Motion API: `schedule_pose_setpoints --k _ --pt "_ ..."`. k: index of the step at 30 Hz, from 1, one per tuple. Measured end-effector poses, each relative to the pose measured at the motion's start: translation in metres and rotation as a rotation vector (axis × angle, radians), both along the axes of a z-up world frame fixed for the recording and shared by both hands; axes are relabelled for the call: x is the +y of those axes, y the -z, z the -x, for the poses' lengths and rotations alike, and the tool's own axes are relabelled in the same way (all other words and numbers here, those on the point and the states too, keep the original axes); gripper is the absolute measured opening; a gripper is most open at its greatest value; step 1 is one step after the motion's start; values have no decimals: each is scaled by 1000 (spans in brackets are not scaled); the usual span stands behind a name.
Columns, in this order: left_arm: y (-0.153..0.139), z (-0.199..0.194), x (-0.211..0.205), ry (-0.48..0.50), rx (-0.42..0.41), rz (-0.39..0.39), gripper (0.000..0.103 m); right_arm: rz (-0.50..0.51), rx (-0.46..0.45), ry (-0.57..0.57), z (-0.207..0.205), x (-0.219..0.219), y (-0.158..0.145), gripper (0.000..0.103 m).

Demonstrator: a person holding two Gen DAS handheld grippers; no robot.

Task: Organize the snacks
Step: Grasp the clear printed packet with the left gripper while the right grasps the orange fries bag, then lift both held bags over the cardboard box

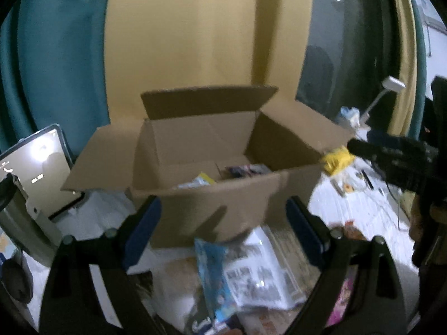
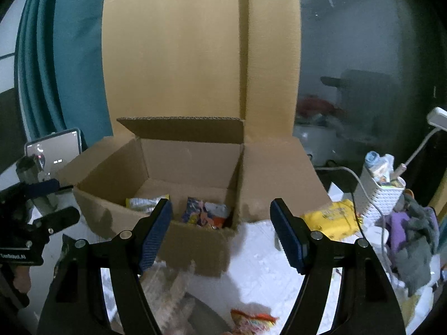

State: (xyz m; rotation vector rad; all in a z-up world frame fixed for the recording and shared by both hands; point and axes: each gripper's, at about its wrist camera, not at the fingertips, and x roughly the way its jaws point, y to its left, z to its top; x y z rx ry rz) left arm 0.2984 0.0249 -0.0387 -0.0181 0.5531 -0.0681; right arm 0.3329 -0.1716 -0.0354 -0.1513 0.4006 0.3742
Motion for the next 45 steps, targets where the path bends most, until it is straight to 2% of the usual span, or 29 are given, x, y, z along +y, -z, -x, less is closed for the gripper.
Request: schedule_pose_setpoints --k 4,12,21,24,28,31,39,42,44,45 --pt "13 4 -7 7 45 -12 91 20 12 4 10 -15 8 76" --pt "49 -6 -11 28 205 -1 91 6 60 33 17 -45 29 76" --pt "76 -15 -34 76 307 -24 91 -51 205 71 22 -72 76 76" --pt "81 -18 -37 65 318 -50 91 -54 253 73 22 -75 93 76" --pt "90 -23 -31 37 359 -42 91 -63 317 73 19 -76 112 76" --pt "95 -24 -26 33 365 -18 91 -66 344 68 17 -74 122 76" --pt "96 -26 -28 28 353 -35 91 -33 413 11 14 -56 147 75" --pt "97 -23 -33 39 336 -63 88 -29 408 1 16 -54 146 63" --pt "96 -21 -34 43 324 -73 82 -21 401 1 17 -53 146 61" --pt "94 -20 -35 43 315 -87 78 -17 396 -1 17 -52 146 56"
